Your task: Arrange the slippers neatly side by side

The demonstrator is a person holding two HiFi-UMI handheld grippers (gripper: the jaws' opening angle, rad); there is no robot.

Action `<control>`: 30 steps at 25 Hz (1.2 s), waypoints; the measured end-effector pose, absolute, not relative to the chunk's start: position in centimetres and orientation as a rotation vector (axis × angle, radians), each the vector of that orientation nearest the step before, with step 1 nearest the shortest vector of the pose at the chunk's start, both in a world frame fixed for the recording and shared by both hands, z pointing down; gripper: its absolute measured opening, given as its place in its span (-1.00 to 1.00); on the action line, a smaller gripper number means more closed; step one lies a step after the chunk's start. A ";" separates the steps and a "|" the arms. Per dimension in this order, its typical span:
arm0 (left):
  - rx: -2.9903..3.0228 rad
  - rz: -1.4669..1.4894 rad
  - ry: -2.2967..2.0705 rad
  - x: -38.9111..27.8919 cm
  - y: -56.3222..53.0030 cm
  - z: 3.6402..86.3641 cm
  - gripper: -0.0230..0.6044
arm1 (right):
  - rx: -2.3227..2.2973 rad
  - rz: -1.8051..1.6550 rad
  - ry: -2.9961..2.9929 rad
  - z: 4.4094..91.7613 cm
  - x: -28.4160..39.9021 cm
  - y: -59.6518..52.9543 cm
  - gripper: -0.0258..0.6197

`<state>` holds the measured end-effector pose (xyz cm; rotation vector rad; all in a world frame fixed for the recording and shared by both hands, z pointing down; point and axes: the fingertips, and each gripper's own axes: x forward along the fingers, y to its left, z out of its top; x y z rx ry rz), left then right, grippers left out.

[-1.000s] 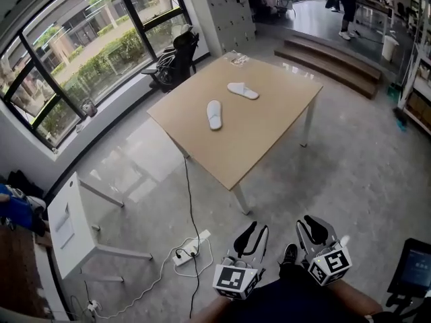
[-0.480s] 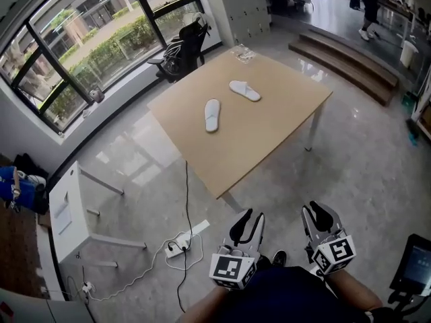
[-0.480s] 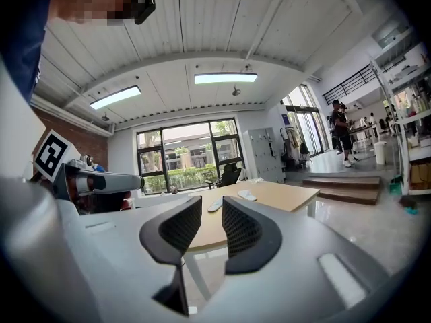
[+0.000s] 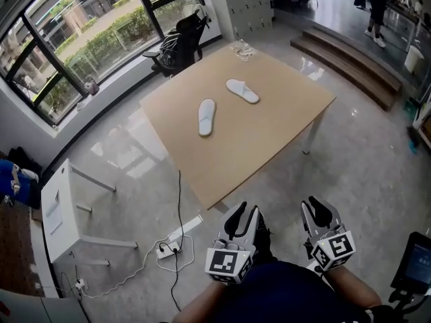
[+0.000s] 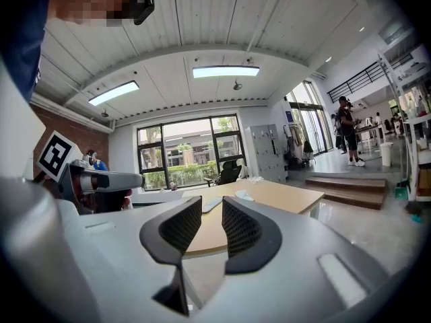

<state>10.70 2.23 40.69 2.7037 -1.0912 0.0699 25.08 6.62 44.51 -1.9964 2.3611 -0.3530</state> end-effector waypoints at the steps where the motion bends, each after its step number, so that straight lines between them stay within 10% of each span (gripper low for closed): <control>1: 2.691 0.078 -1.100 11.0 1.2 40.9 -0.56 | -2.000 -0.353 2.364 44.7 25.5 5.6 -0.61; 30: 2.448 0.223 -1.512 6.9 -32.5 46.0 -0.56 | -1.846 -0.453 2.611 47.8 28.7 -33.5 -0.63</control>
